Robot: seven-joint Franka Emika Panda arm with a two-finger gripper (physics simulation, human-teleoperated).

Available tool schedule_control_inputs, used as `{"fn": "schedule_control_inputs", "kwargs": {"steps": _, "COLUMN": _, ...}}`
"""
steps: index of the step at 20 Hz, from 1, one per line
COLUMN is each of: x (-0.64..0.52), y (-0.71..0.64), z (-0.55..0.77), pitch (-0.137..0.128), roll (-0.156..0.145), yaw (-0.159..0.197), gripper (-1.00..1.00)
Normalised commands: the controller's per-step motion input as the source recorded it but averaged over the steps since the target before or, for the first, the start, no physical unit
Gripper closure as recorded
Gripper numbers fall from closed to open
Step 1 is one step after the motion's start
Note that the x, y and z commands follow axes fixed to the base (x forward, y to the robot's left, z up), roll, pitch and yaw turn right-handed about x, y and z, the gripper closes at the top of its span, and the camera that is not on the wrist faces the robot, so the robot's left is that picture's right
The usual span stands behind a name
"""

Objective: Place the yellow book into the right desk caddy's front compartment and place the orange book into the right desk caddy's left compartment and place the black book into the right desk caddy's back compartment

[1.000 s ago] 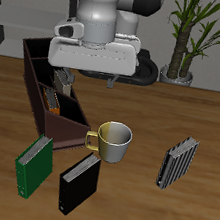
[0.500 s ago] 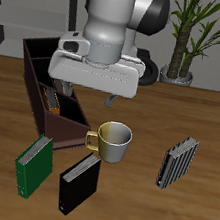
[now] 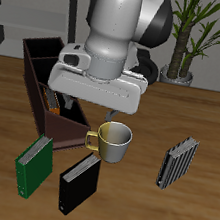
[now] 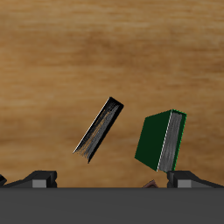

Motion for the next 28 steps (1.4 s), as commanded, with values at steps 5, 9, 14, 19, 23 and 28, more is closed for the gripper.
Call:
{"fn": "schedule_control_inputs", "kwargs": {"steps": 5, "x": 0.28, "y": -0.09, "z": -0.13, "pitch": -0.025, "roll": 0.005, "yaw": -0.043, "gripper": -1.0}}
{"fn": "schedule_control_inputs", "kwargs": {"steps": 9, "x": 0.24, "y": -0.1, "z": -0.29, "pitch": 0.011, "roll": -0.019, "yaw": -0.071, "gripper": -1.0}}
{"fn": "schedule_control_inputs", "kwargs": {"steps": 14, "x": 0.12, "y": 0.06, "z": -0.39, "pitch": 0.014, "roll": 0.013, "yaw": -0.064, "gripper": -1.0}}
{"fn": "schedule_control_inputs", "kwargs": {"steps": 19, "x": -0.02, "y": 0.21, "z": -0.32, "pitch": 0.009, "roll": 0.045, "yaw": -0.026, "gripper": -1.0}}
{"fn": "schedule_control_inputs", "kwargs": {"steps": 23, "x": 0.09, "y": 0.07, "z": -0.3, "pitch": 0.008, "roll": 0.031, "yaw": -0.036, "gripper": -1.0}}
{"fn": "schedule_control_inputs", "kwargs": {"steps": 28, "x": 0.08, "y": -0.07, "z": -0.23, "pitch": 0.013, "roll": 0.001, "yaw": -0.035, "gripper": -1.0}}
